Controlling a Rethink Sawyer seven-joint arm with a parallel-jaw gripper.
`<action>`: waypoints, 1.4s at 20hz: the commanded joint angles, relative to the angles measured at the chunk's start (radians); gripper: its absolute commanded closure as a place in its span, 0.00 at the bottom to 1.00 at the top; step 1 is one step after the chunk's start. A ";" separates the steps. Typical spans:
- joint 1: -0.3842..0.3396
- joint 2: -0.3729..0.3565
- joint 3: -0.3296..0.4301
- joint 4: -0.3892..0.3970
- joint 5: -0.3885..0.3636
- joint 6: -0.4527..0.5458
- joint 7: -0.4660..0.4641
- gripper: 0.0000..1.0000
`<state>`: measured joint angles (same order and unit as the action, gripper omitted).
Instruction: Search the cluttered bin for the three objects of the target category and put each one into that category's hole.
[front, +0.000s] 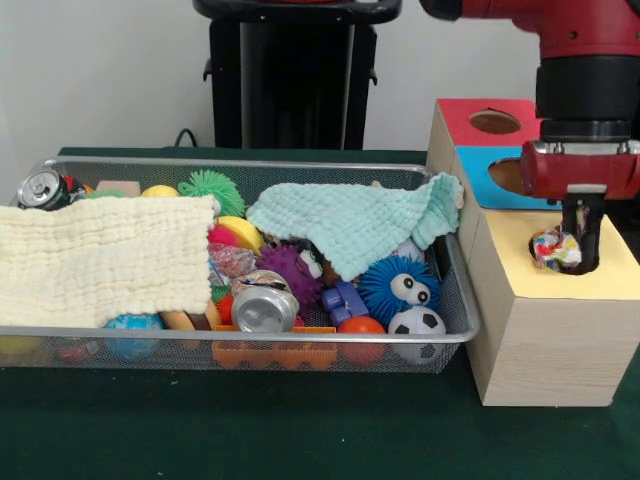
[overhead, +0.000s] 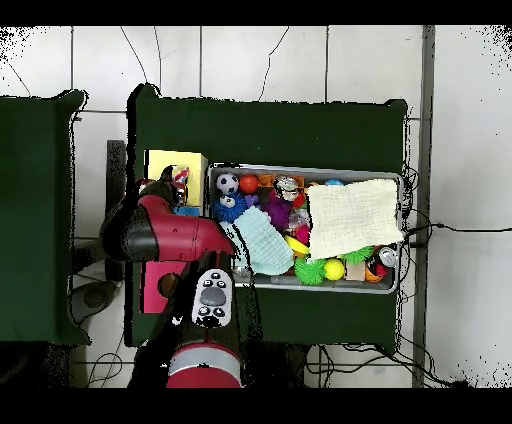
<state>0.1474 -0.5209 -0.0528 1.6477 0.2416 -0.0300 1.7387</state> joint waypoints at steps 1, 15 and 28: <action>-0.046 0.122 0.161 0.106 0.020 -0.082 0.285 1.00; -0.092 0.118 0.203 0.112 -0.024 -0.092 0.265 1.00; -0.091 -0.100 0.136 0.192 -0.023 0.107 0.175 1.00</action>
<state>0.0429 -0.5235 0.0692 1.7289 0.2422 -0.1208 1.7840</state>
